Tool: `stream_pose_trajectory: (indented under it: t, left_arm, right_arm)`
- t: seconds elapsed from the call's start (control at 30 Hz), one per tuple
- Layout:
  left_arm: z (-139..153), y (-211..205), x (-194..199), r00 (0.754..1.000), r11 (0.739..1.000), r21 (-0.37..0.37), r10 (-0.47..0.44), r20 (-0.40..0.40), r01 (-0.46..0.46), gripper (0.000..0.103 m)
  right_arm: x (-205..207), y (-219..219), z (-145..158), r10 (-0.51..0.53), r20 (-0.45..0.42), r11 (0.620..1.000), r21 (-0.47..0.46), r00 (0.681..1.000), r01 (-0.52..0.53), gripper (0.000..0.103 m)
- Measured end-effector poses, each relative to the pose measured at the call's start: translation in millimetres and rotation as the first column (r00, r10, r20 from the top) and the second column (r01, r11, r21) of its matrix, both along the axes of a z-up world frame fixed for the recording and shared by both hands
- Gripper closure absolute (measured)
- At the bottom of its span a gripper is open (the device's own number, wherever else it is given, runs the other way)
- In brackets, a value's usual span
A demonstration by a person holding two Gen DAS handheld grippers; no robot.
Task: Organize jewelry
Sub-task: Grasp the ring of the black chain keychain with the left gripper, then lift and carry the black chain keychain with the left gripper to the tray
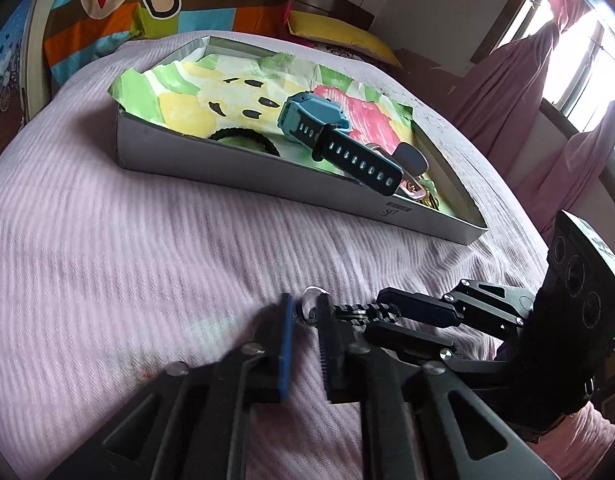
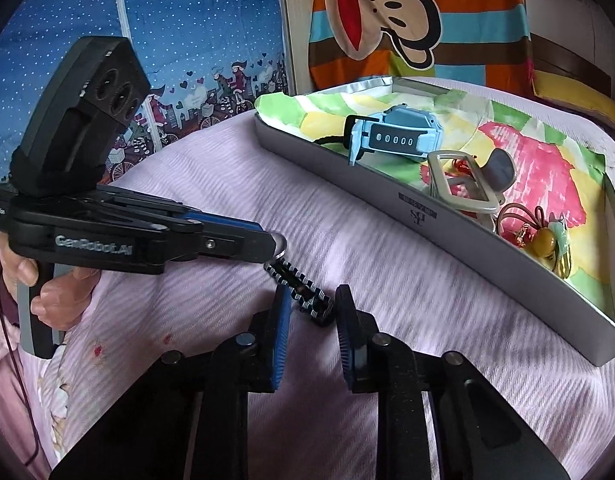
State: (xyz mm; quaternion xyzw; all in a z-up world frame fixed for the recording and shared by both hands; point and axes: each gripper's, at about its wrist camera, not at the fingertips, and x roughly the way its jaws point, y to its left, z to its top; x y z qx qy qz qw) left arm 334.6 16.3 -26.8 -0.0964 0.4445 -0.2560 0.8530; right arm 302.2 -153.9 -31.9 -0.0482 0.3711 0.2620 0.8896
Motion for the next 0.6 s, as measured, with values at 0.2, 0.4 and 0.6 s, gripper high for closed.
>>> stream_pose_trajectory:
  t: [0.2,0.4,0.6]
  left_arm:
    - [0.2,0.8,-1.7,1.000,1.000,0.000,0.008,0.006,-0.008,0.095]
    - [0.4,4.1,-6.0,0.999,0.999,-0.005,0.033,0.020,-0.033,0.095]
    - [0.5,10.3,-18.0,0.995,0.996,-0.006,0.090,0.053,-0.090,0.095]
  right_arm:
    - [-1.9,0.6,0.6,0.006,0.004,1.000,-0.005,1.000,-0.006,0.084]
    - [-6.4,0.7,1.1,0.012,0.009,1.000,-0.012,1.000,-0.012,0.088]
    - [-9.0,1.1,1.5,0.007,0.016,1.000,-0.020,1.000,-0.006,0.088]
